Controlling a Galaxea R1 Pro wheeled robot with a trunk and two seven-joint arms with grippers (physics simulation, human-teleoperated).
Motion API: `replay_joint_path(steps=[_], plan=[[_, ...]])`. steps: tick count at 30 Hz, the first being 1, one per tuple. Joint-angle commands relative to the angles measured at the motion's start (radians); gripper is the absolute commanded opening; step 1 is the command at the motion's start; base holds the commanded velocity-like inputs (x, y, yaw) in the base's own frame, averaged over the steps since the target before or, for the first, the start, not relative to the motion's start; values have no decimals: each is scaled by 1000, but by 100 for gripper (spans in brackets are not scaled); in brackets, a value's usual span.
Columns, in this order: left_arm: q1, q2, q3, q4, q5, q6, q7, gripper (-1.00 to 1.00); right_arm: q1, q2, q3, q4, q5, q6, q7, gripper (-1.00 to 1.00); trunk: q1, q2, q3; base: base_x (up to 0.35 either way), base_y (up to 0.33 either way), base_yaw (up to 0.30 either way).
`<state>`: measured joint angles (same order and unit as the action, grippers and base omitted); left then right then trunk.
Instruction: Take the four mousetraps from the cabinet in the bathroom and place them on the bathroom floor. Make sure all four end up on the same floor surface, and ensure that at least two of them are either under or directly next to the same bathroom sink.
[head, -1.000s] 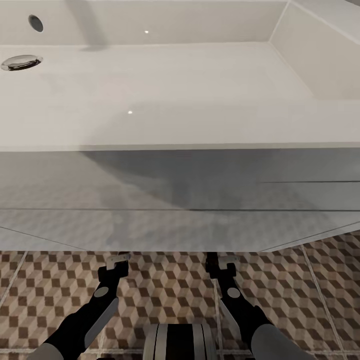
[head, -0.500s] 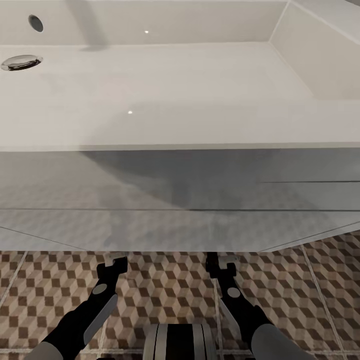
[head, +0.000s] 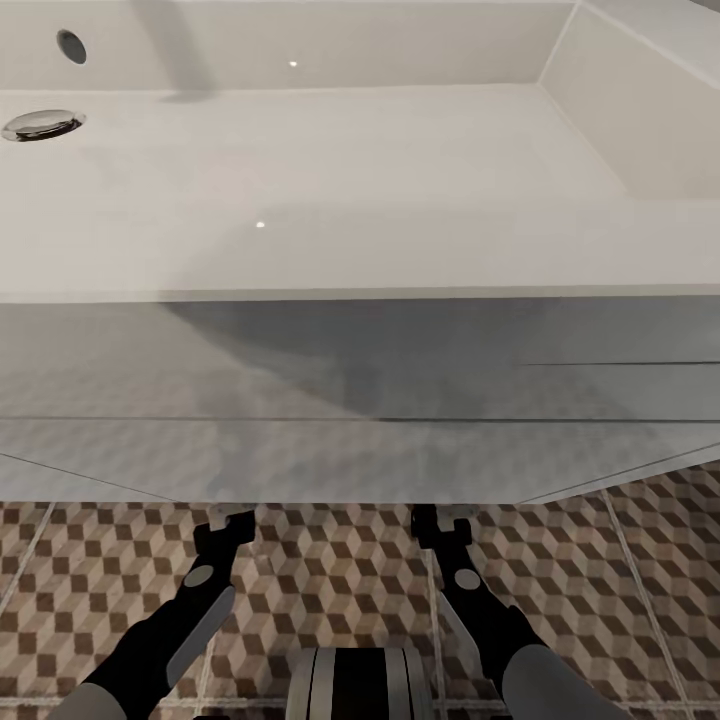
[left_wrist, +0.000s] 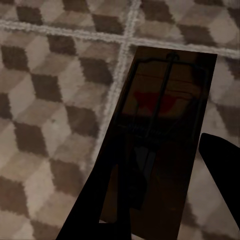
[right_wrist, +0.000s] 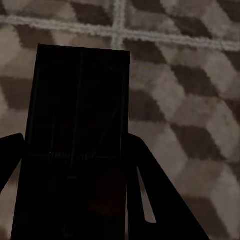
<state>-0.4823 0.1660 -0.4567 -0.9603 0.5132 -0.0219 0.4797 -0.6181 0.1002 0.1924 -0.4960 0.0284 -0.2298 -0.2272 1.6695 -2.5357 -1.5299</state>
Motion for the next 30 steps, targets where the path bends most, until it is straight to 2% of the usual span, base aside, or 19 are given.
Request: replay_joint_path(steps=[1, 30], plan=[[-1, 0, -7, -1, 8, -2, 10, -100, -1, 0, 5, 1, -1, -2, -8, -100, 0, 0, -1, 0, 0, 0], [-1, -6, -14, -3, 10, 0, 11, -100, -3, 2, 4, 2, -12, -6, -7, -100, 0, 0, -1, 0, 0, 0]])
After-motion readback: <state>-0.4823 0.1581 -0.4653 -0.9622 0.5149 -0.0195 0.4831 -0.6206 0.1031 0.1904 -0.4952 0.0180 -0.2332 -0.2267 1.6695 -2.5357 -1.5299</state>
